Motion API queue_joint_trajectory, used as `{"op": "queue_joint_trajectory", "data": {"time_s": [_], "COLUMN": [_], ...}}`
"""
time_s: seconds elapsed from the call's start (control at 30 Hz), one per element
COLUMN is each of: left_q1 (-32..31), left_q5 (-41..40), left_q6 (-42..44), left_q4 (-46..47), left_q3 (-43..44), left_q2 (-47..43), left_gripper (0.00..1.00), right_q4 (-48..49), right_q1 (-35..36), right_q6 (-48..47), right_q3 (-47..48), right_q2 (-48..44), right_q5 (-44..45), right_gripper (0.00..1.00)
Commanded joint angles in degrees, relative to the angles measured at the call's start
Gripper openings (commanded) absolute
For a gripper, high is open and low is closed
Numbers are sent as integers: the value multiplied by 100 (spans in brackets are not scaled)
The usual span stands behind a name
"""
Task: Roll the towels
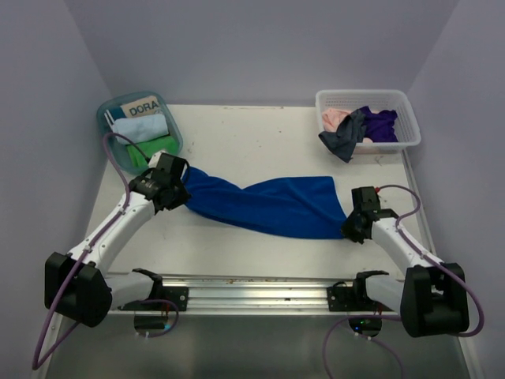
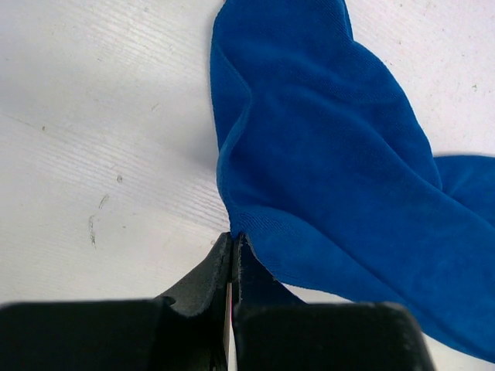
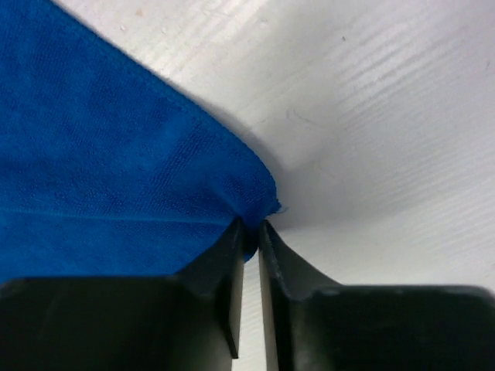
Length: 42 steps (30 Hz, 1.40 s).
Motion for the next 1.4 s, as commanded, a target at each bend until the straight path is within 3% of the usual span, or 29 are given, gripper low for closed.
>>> {"op": "queue_joint_trajectory", "data": {"time_s": [0.0, 0.03, 0.17, 0.3, 0.53, 0.7, 1.0, 1.37], "left_q1": [9, 8, 35, 158, 351, 413, 422, 422], "left_q5": [-192, -192, -244, -183, -262, -271, -499, -60], "left_q6": [-147, -147, -60, 239, 951, 1276, 1813, 2173], "left_q4": [-52, -61, -123, -53, -149, -254, -404, 229], "left_q3": [31, 49, 233, 794, 3164, 4282, 5128, 4813], "left_q2": [-68, -94, -138, -42, 476, 530, 179, -1543], "left_gripper": [0, 0, 0, 0, 0, 0, 0, 0], "right_q4": [443, 461, 295, 22, -330, -514, -980, -1375], "right_q1": [-34, -25, -34, -33, -34, -34, -34, -25], "right_q6": [-9, -35, -88, -298, -799, -1054, -2012, -2478], "right_q3": [83, 128, 452, 1390, 3343, 4467, 5997, 6597], "right_q2": [300, 301, 82, -174, -86, -182, -789, -2212], "right_q5": [179, 110, 144, 355, 426, 452, 636, 812], "right_gripper": [8, 0, 0, 0, 0, 0, 0, 0]}}
